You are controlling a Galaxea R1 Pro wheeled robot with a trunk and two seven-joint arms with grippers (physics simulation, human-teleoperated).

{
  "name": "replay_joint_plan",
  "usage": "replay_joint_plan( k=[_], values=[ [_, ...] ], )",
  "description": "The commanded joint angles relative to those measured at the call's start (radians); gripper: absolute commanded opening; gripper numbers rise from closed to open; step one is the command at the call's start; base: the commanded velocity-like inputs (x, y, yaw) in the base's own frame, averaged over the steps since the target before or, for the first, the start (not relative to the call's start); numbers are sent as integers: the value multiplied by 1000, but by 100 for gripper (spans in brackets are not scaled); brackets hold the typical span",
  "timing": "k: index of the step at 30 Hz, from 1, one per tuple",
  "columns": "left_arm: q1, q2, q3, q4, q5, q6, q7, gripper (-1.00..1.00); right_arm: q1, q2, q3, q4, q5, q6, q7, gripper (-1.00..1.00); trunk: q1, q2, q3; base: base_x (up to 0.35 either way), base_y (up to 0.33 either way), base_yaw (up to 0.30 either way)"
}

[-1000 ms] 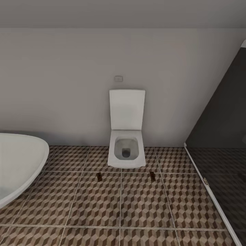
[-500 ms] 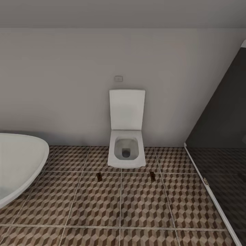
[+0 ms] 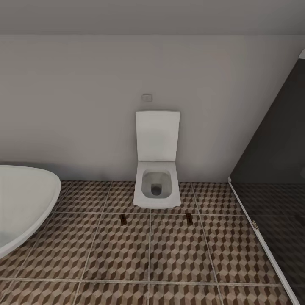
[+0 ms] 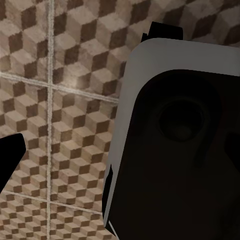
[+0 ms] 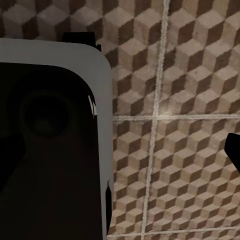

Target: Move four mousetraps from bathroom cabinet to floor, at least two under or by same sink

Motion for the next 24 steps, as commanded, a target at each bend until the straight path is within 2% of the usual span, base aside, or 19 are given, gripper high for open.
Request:
replay_joint_plan(
  k=[1, 24],
  values=[
    [-1, 1, -8, -4, 7, -1, 8, 100, -2, -1, -9, 4, 8, -8, 2, 100, 0, 0, -1, 0, 0, 0],
    [-1, 1, -8, -4, 7, -1, 8, 100, -2, -1, -9, 4, 8, -8, 2, 100, 0, 0, -1, 0, 0, 0]
  ],
)
